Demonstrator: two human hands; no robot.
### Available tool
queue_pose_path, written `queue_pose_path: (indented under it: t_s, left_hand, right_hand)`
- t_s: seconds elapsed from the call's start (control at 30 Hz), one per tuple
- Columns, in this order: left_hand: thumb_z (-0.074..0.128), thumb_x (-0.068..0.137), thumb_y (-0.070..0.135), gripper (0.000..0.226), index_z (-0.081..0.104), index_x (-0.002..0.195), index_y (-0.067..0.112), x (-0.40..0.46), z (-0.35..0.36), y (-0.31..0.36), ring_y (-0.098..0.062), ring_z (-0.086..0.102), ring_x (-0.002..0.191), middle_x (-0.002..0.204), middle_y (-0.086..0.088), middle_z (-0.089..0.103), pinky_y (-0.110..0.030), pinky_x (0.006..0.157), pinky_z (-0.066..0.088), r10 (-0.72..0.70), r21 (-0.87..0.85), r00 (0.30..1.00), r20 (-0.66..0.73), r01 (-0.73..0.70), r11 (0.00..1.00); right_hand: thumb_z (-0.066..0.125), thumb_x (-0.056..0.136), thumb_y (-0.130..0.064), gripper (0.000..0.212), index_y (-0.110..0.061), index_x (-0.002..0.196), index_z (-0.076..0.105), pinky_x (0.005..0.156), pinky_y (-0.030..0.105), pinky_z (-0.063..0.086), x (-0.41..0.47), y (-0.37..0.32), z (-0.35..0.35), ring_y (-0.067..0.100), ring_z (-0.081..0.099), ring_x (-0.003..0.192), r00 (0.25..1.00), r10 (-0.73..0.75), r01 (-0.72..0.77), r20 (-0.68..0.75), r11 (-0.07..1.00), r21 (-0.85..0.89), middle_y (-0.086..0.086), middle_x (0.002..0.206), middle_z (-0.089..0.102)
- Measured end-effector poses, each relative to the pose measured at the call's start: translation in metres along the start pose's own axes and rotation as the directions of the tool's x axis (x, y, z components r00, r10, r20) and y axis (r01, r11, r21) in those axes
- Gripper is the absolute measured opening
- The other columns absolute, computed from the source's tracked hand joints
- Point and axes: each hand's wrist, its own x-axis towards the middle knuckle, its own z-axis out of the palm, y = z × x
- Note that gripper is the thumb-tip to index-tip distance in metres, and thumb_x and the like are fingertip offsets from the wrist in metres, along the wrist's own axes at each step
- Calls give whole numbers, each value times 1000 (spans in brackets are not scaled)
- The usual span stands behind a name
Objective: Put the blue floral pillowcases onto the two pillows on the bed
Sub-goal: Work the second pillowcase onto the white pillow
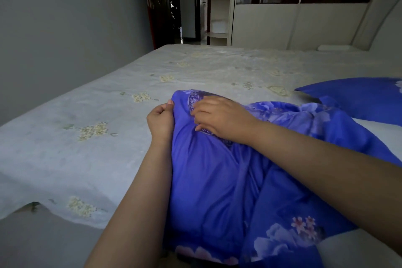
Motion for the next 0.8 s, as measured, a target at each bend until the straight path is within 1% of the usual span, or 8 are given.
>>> queue_pose_path:
  t_s: [0.1,0.2,0.27,0.37,0.47,0.6,0.7,0.8]
  left_hand:
    - [61,88,17,32,58,57,18,3,-3,4,-11,42,58,58,2,50,-27,61,41,-5,-31,1000,-11,5,1000]
    - [59,89,21,22,62,68,15,6,0,3,-11,51,63,66,0,60,-29,69,46,106,198,992,73,-119,973]
    - [59,89,20,24,60,66,15,0,2,-1,-11,48,61,64,0,57,-28,66,44,97,200,992,79,-111,974]
    - [60,89,14,23,59,66,16,-8,1,-13,-13,44,65,64,0,52,-27,65,42,-37,41,998,47,35,999]
    - [61,86,10,7,57,90,15,-17,-4,-25,-13,55,70,79,-2,63,-27,72,48,-33,153,998,52,24,988]
    - [65,85,13,33,46,112,16,-34,-13,-47,-16,60,94,114,-3,60,-29,86,47,-35,273,999,34,24,962]
    - [64,87,21,36,52,119,13,-47,-14,-58,-16,55,106,117,2,56,-20,84,37,60,469,995,85,-93,878]
    - [63,87,35,26,64,107,18,-51,-17,-63,-23,48,110,111,0,57,-29,86,36,187,769,976,111,-203,606]
  right_hand:
    - [39,93,-39,41,-13,76,65,83,42,52,-3,-5,8,27,65,81,996,63,-64,60,998,23,8,76,69]
    - [41,97,-41,37,-12,90,62,85,40,46,-7,-10,15,32,59,98,937,163,-163,308,986,-27,14,91,68]
    - [45,97,-38,32,-12,89,61,90,39,45,-9,-17,29,31,60,96,916,186,-190,355,981,-23,14,88,68]
    - [58,87,-26,20,-11,74,56,91,38,50,-14,-26,54,29,65,72,961,177,-191,212,980,48,10,65,64]
    - [53,90,-18,14,-8,81,57,88,33,43,-13,-29,74,28,63,75,949,279,-298,147,946,130,11,79,66]
    - [49,94,-17,11,-12,99,57,80,32,39,-8,-27,97,24,56,96,847,416,-521,330,775,359,6,99,64]
    - [50,95,-16,21,-11,116,52,97,32,43,-6,-22,109,18,58,110,745,440,-667,501,475,574,7,117,63]
    - [41,98,-22,24,-9,114,54,97,38,42,-5,-17,111,24,58,106,678,442,-730,588,504,463,11,116,62]
